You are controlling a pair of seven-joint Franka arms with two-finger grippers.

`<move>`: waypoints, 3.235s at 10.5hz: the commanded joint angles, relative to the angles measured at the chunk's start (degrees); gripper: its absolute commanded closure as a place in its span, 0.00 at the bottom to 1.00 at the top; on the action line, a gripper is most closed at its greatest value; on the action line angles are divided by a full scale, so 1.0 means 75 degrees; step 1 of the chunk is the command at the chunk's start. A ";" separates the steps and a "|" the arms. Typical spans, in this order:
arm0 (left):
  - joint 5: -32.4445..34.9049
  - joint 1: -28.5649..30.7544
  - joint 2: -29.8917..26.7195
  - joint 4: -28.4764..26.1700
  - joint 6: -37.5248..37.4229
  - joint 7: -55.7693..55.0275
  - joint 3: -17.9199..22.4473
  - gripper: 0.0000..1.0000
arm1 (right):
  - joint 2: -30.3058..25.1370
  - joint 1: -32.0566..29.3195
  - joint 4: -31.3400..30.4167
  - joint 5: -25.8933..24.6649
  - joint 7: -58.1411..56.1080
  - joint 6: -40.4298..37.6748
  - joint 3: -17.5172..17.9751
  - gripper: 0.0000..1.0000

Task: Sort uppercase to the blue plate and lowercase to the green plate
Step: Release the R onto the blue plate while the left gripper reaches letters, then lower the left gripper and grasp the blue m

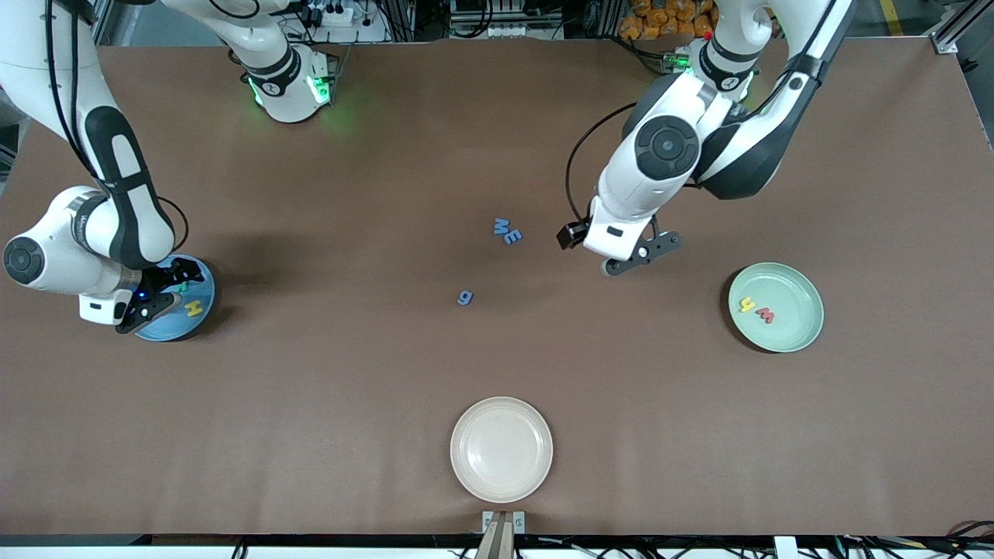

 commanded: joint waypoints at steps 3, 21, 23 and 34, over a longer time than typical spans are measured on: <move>0.0343 -0.0624 0.0690 0.0034 0.0658 -0.1448 0.0005 0.00 | -0.0249 0.0225 0.0681 0.0156 0.1452 -0.1019 0.0225 0.12; 0.2851 -0.2605 0.2623 -0.0882 0.3730 -0.3371 0.0625 0.00 | -0.0202 0.0494 0.2323 0.0050 0.4713 -0.2368 0.2031 0.11; 0.2851 -0.3013 0.2730 -0.0811 0.3730 -0.3382 0.1022 0.00 | -0.0202 0.0506 0.2311 0.0074 0.4725 -0.2392 0.2043 0.11; 0.2862 -0.3227 0.2871 -0.0460 0.3730 -0.3955 0.1165 0.20 | -0.0190 0.0518 0.2276 0.0086 0.4654 -0.2497 0.2055 0.03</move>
